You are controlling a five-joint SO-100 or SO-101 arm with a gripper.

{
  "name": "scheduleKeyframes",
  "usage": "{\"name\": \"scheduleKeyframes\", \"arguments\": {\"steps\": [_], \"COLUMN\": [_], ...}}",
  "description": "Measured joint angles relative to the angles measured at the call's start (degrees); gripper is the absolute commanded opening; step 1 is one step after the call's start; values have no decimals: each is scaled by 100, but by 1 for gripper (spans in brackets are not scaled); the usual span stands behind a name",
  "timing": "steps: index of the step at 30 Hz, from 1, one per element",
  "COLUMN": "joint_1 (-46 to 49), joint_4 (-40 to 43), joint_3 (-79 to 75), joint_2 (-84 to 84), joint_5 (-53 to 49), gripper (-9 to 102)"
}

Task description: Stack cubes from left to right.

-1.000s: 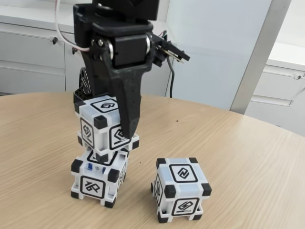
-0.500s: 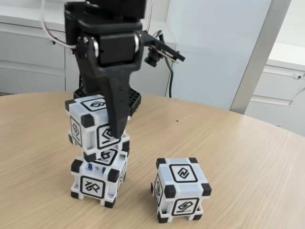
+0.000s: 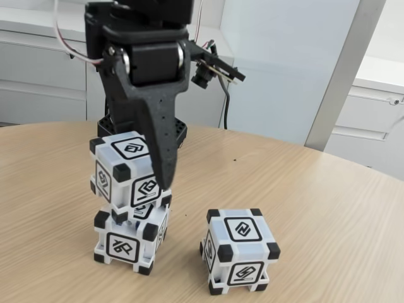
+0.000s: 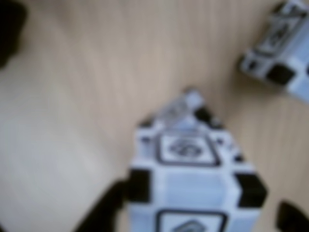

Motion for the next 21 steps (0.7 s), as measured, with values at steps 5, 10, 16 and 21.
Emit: {"name": "scheduleKeyframes", "arguments": {"steps": [5,10,16,21], "joint_1": [-9,-18,-26,-53], "joint_4": [62,97,97,193], "joint_3": [0,0,18,18], "joint_2": [0,211,1564,2716], "joint_5": [-105,-141,-79,70], "gripper": [38,38,38,37]}}
